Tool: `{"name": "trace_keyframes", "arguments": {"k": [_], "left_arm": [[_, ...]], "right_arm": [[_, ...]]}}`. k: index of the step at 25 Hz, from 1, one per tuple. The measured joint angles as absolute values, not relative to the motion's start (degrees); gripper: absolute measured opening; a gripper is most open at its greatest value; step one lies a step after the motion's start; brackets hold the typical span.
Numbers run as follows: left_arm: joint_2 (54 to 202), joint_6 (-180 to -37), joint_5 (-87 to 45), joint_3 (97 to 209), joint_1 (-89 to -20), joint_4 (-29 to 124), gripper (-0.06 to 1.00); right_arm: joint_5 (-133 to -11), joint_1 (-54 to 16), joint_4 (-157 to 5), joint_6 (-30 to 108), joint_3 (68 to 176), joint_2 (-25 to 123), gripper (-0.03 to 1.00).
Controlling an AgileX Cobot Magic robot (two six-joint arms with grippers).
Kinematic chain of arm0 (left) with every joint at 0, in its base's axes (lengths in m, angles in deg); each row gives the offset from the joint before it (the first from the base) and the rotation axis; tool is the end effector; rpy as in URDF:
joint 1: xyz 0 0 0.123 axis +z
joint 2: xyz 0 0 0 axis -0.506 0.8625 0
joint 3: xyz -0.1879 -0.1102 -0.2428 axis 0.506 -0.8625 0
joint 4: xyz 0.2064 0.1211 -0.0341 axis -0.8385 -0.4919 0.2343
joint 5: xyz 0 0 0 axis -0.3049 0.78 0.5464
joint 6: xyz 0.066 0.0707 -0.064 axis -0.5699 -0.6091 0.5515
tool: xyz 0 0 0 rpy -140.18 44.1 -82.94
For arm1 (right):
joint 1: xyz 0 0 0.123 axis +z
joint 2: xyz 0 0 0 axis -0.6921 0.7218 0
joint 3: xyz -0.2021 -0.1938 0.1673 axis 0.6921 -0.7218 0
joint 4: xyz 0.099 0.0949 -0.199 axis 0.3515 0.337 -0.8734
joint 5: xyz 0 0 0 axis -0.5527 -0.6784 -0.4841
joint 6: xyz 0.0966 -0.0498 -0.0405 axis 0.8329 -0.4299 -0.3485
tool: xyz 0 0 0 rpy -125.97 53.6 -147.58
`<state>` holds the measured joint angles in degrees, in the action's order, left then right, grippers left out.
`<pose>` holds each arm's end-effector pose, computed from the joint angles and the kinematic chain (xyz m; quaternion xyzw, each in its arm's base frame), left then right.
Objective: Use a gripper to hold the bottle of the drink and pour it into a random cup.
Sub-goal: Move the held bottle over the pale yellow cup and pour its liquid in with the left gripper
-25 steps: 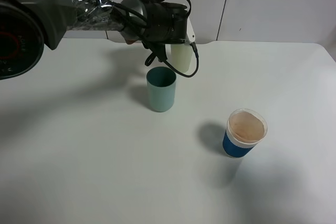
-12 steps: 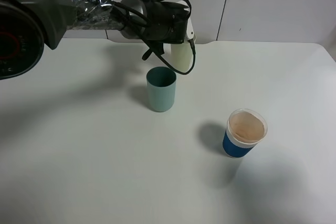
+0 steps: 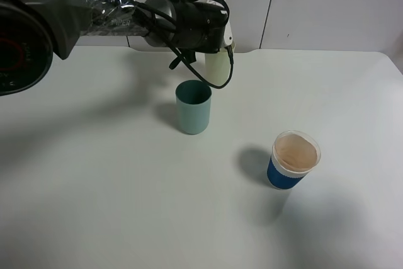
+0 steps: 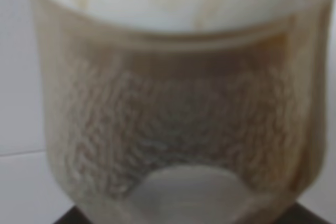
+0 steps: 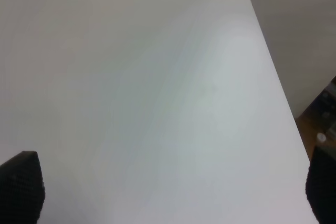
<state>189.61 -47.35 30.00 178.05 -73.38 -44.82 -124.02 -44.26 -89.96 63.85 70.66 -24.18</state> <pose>0.4554 -0.2968 0.2001 0.4224 0.7169 0.4126 0.3706 -0.0343 -0.0106 0.2622 0.0200 0.8509 -0.0465 0.5229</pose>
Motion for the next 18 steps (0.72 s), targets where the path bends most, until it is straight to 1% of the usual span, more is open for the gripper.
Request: {"name": "trace_keyframes", "arguments": {"k": [11, 18], "left_arm": [[189.61, -49.42, 30.04, 177.82, -73.38, -48.14, 0.33], [189.61, -49.46, 29.99, 175.03, -73.38, -50.29, 0.33]], "right_arm": [[-124.02, -44.26, -91.26, 64.75, 70.66, -24.18, 0.99], [-124.02, -44.26, -91.38, 64.77, 70.66, -24.18, 0.99]]}}
